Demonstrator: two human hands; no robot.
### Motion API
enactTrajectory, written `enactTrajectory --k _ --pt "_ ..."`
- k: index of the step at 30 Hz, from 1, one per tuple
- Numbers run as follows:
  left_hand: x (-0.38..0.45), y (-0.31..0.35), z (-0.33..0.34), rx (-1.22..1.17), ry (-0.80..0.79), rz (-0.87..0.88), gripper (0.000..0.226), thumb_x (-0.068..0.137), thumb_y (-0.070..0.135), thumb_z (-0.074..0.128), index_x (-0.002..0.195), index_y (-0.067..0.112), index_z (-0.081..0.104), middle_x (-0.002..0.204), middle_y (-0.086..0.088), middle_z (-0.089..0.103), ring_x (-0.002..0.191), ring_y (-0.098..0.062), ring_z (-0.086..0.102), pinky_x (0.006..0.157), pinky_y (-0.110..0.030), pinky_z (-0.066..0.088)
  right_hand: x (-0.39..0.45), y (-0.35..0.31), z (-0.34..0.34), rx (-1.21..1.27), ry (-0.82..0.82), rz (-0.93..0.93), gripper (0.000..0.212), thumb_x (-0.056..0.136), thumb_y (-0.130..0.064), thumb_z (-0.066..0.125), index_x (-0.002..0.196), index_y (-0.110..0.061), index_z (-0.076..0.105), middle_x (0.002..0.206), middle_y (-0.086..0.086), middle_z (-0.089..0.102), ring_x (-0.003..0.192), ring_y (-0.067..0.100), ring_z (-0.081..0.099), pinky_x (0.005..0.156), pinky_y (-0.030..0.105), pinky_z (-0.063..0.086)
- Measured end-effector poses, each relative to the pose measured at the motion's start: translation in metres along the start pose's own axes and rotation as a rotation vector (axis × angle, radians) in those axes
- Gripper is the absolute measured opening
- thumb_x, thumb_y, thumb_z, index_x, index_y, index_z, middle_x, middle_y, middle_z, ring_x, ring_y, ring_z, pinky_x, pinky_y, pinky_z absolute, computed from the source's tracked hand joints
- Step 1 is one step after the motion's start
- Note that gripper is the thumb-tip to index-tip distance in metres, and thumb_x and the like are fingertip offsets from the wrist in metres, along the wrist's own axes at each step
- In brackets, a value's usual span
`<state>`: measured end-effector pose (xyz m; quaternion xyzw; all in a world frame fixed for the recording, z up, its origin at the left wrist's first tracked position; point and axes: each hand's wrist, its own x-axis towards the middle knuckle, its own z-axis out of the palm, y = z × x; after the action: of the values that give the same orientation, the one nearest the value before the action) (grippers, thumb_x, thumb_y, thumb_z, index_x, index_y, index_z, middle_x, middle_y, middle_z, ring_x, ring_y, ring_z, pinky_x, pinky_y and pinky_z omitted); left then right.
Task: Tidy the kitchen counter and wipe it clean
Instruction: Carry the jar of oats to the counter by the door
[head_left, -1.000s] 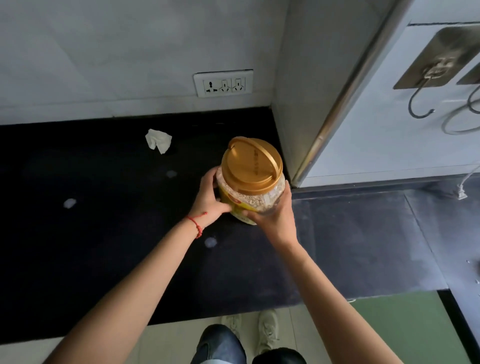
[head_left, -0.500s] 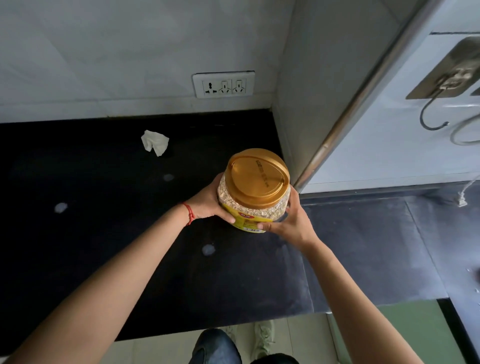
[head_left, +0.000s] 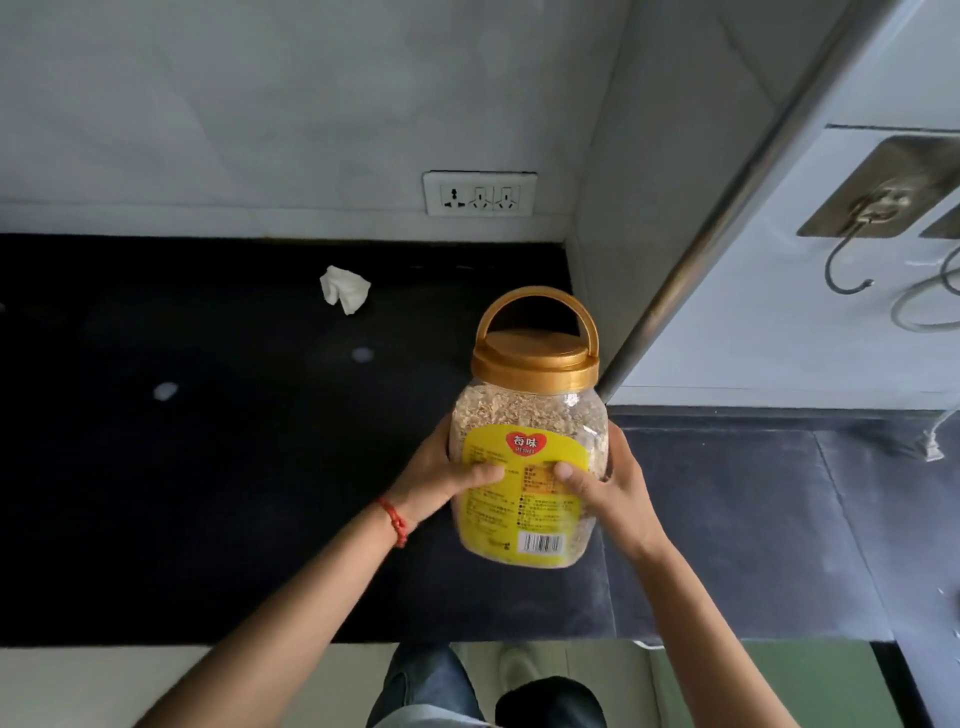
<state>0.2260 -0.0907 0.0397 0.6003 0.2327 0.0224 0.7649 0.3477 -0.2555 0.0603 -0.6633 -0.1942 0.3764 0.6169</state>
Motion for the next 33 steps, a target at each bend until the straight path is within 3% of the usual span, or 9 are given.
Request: enactTrajectory --k 3,9,12,16,19,22,24,27,33 --pt "-0.03 -0.005 0.025 -0.215 0.222 0.032 0.098 0.031 0.053 0.087 0.115 0.018 0.053 0.102 -0.003 0.071 0.096 -0.018 0.069 0.072 -0.025 0.057 -0.009 0.001 0.004 0.022 -0.087 0.046 0.1 0.045 -0.058 0.083 0.126 -0.014 0.043 0.116 0.012 0.065 0.102 0.026 0.066 0.08 0.04 0.057" --pt "-0.098 -0.032 0.045 -0.325 0.584 -0.002 0.111 0.025 0.061 0.085 0.118 0.011 0.053 0.11 -0.014 0.068 0.099 -0.028 0.068 0.078 -0.041 0.057 -0.033 0.009 0.025 0.0 -0.322 0.16 0.104 0.036 -0.062 0.083 0.122 -0.017 0.045 0.106 0.004 0.069 0.095 0.018 0.07 0.069 0.026 0.057" --pt "-0.138 -0.047 0.057 -0.354 0.745 0.027 0.096 0.026 0.064 0.083 0.106 0.016 0.06 0.094 -0.004 0.075 0.087 -0.02 0.072 0.066 -0.03 0.059 -0.046 0.016 0.046 -0.013 -0.438 0.191 0.098 0.032 -0.062 0.083 0.115 -0.023 0.049 0.096 -0.002 0.073 0.089 0.014 0.071 0.064 0.022 0.056" --pt "-0.196 -0.066 0.064 -0.416 1.009 0.047 0.094 0.034 0.067 0.08 0.109 0.013 0.062 0.1 -0.009 0.074 0.093 -0.024 0.071 0.074 -0.038 0.059 -0.064 0.024 0.092 -0.109 -0.638 0.212 0.091 0.041 -0.061 0.082 0.118 -0.022 0.051 0.103 0.002 0.073 0.093 0.021 0.071 0.078 0.041 0.058" --pt "-0.239 -0.084 0.062 -0.482 1.193 0.045 0.098 0.027 0.07 0.079 0.105 0.013 0.063 0.089 -0.004 0.077 0.084 -0.021 0.073 0.063 -0.029 0.059 -0.081 0.033 0.132 -0.2 -0.777 0.211 0.087 0.044 -0.063 0.08 0.119 -0.027 0.052 0.107 0.003 0.071 0.096 0.017 0.069 0.084 0.046 0.056" --pt "-0.278 -0.099 0.058 -0.546 1.327 0.055 0.1 0.026 0.069 0.079 0.105 0.01 0.062 0.088 -0.006 0.077 0.081 -0.022 0.073 0.059 -0.028 0.058 -0.102 0.043 0.174 -0.287 -0.9 0.213 0.088 0.041 -0.066 0.078 0.118 -0.034 0.051 0.107 0.0 0.07 0.096 0.014 0.069 0.083 0.043 0.057" --pt "-0.307 -0.112 0.052 -0.593 1.408 0.055 0.104 0.027 0.068 0.079 0.11 0.008 0.06 0.093 -0.01 0.076 0.083 -0.025 0.073 0.06 -0.03 0.058 -0.119 0.051 0.206 -0.339 -0.977 0.214 0.072 0.044 -0.06 0.077 0.109 -0.041 0.053 0.103 -0.002 0.071 0.092 0.013 0.07 0.079 0.039 0.059" --pt "-0.34 -0.127 0.041 -0.653 1.502 0.064 0.109 0.027 0.069 0.079 0.113 0.005 0.057 0.099 -0.015 0.074 0.086 -0.027 0.072 0.062 -0.032 0.058 -0.138 0.057 0.248 -0.425 -1.065 0.183 0.07 0.047 -0.058 0.07 0.111 -0.034 0.055 0.097 -0.006 0.071 0.086 0.004 0.069 0.07 0.024 0.058" --pt "-0.434 -0.158 -0.012 -0.739 1.614 0.073 0.105 0.027 0.069 0.079 0.11 0.008 0.058 0.096 -0.012 0.074 0.085 -0.026 0.072 0.063 -0.031 0.058 -0.194 0.08 0.363 -0.538 -1.196 0.159 0.061 0.051 -0.056 0.071 0.106 -0.036 0.054 0.1 -0.008 0.069 0.087 0.007 0.069 0.073 0.026 0.058"
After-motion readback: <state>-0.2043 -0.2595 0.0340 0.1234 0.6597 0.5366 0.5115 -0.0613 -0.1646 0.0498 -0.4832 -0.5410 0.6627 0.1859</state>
